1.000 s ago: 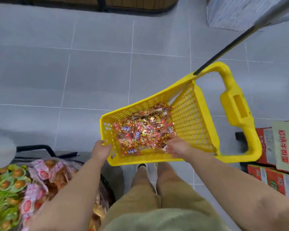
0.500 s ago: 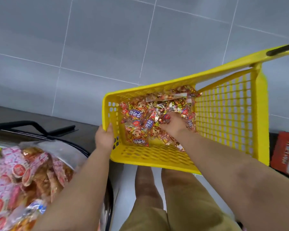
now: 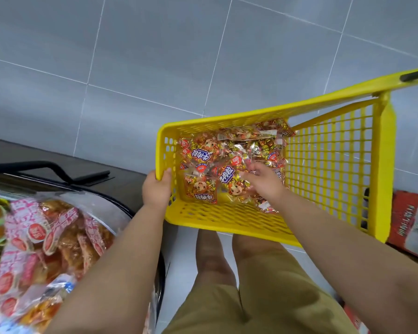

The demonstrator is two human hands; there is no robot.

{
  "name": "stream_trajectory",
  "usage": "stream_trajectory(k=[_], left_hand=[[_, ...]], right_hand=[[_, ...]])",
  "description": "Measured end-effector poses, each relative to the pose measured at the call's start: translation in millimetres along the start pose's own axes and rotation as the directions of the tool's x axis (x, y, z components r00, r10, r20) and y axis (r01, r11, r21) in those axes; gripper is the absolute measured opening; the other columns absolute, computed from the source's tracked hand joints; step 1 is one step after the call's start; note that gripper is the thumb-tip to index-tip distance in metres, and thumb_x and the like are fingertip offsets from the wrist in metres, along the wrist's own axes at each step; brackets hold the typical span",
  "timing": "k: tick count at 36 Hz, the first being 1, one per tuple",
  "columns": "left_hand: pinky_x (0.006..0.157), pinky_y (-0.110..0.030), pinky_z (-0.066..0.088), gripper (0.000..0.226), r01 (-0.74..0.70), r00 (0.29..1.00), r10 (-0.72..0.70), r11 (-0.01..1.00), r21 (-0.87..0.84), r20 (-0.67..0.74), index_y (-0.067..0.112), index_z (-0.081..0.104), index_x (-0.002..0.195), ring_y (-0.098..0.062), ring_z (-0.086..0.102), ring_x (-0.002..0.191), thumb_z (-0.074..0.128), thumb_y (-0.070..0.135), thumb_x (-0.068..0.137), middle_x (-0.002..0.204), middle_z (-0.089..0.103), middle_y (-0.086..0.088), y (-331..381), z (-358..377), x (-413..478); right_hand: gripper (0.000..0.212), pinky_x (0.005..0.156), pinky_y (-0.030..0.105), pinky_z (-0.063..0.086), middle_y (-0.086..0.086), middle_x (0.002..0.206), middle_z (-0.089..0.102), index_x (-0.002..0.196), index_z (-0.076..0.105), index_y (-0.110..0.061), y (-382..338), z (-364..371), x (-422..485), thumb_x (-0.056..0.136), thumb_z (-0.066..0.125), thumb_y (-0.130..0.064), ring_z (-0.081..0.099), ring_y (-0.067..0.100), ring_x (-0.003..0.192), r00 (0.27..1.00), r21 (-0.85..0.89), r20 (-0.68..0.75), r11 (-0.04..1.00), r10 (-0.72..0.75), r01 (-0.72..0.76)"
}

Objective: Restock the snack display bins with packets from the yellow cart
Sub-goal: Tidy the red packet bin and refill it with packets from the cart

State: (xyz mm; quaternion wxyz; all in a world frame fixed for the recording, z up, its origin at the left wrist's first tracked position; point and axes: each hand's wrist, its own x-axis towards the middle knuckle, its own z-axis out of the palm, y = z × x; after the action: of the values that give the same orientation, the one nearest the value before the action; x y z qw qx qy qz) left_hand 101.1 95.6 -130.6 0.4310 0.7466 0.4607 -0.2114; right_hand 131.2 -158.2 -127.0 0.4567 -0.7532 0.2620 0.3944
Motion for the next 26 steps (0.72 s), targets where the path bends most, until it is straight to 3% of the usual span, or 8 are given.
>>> stream_trajectory(k=[4, 6, 8, 11, 14, 16, 21, 26], left_hand=[[0.095, -0.029, 0.043, 0.048, -0.063, 0.989, 0.049, 0.993, -0.102, -0.139, 0.011, 0.049, 0.133, -0.018, 0.057, 0.114, 0.062, 0.032, 0.092, 0.129, 0.057, -0.008, 10.6, -8.2, -15.2], [0.086, -0.012, 0.035, 0.044, -0.181, 0.956, 0.151, 0.979, -0.099, -0.251, 0.008, 0.053, 0.129, 0.002, 0.055, 0.098, 0.064, 0.025, 0.091, 0.127, 0.055, -0.006, 16.0, -15.2, -23.0], [0.08, -0.015, 0.041, 0.024, -0.277, 0.935, 0.235, 0.952, -0.133, -0.266, 0.013, 0.061, 0.112, 0.006, 0.053, 0.078, 0.064, 0.023, 0.09, 0.113, 0.059, -0.005, 21.2, -20.9, -30.0], [0.077, -0.026, 0.053, 0.01, -0.244, 0.962, 0.269, 0.914, -0.324, 0.035, 0.023, 0.062, 0.097, -0.006, 0.062, 0.078, 0.064, 0.03, 0.09, 0.093, 0.065, -0.001, 33.4, -24.6, -41.0], [0.084, -0.033, 0.054, 0.068, 0.058, 0.879, 0.145, 0.913, -0.404, 0.454, 0.005, 0.054, 0.126, -0.021, 0.066, 0.093, 0.063, 0.046, 0.072, 0.105, 0.067, -0.008, 45.4, -19.7, -51.5], [0.078, -0.035, 0.057, 0.069, 0.179, 0.803, 0.111, 0.892, -0.415, 0.585, 0.01, 0.056, 0.126, -0.023, 0.069, 0.098, 0.069, 0.041, 0.065, 0.109, 0.071, -0.005, 48.3, -14.7, -56.5], [0.056, -0.027, 0.055, 0.025, 0.281, 0.852, 0.033, 0.813, -0.511, 0.522, 0.014, 0.063, 0.106, -0.02, 0.073, 0.084, 0.07, 0.014, 0.082, 0.096, 0.075, -0.004, 47.2, -7.0, -53.5], [0.074, -0.039, 0.059, 0.03, 0.282, 0.885, -0.037, 0.835, -0.473, 0.464, 0.013, 0.061, 0.115, -0.026, 0.071, 0.093, 0.068, 0.011, 0.086, 0.107, 0.072, -0.01, 40.0, -4.7, -43.0]], right_hand=[[0.014, 0.05, 0.012, 0.047, -0.017, 0.095, 0.055, 0.087, 0.054, -0.032, -8.4, -14.9, -18.7, 0.084, 0.068, -0.031, 0.053, -0.003, 0.078, 1.0, 0.19, -0.013, 0.982, 0.005, -0.002], [0.018, 0.048, 0.012, 0.047, -0.016, 0.094, 0.056, 0.092, 0.057, -0.03, -11.2, -17.8, -25.6, 0.081, 0.071, -0.027, 0.054, 0.0, 0.082, 0.998, 0.363, 0.046, 0.93, 0.045, -0.059], [0.043, 0.058, 0.021, 0.054, -0.014, 0.104, 0.056, 0.112, 0.058, -0.022, -13.4, -16.3, -29.7, 0.074, 0.075, -0.028, 0.054, 0.008, 0.098, 0.985, 0.486, 0.163, 0.865, 0.051, -0.125], [0.081, 0.096, 0.046, 0.048, -0.011, 0.118, 0.053, 0.133, 0.047, -0.014, -19.4, -3.5, -30.6, 0.06, 0.078, -0.033, 0.047, 0.019, 0.122, 0.954, 0.563, 0.298, 0.798, 0.046, -0.214], [0.047, 0.087, 0.043, 0.054, -0.001, 0.114, 0.066, 0.104, 0.067, -0.021, -36.9, 12.1, -33.7, 0.06, 0.08, -0.031, 0.063, 0.021, 0.108, 0.926, 0.625, 0.378, 0.744, -0.023, -0.237], [0.048, 0.086, 0.044, 0.054, 0.007, 0.114, 0.067, 0.106, 0.065, -0.015, -44.3, 21.1, -33.1, 0.062, 0.079, -0.029, 0.065, 0.024, 0.105, 0.918, 0.634, 0.393, 0.738, -0.05, -0.232], [0.057, 0.094, 0.046, 0.049, 0.014, 0.129, 0.057, 0.13, 0.052, -0.007, -53.4, 24.8, -21.4, 0.083, 0.063, -0.038, 0.058, 0.03, 0.115, 0.903, 0.649, 0.426, 0.712, -0.049, -0.267], [0.069, 0.1, 0.036, 0.043, 0.013, 0.134, 0.049, 0.144, 0.031, -0.015, -63.0, 5.0, 16.1, 0.087, 0.06, -0.042, 0.053, 0.024, 0.114, 0.952, 0.767, 0.217, 0.566, 0.215, -0.302]])
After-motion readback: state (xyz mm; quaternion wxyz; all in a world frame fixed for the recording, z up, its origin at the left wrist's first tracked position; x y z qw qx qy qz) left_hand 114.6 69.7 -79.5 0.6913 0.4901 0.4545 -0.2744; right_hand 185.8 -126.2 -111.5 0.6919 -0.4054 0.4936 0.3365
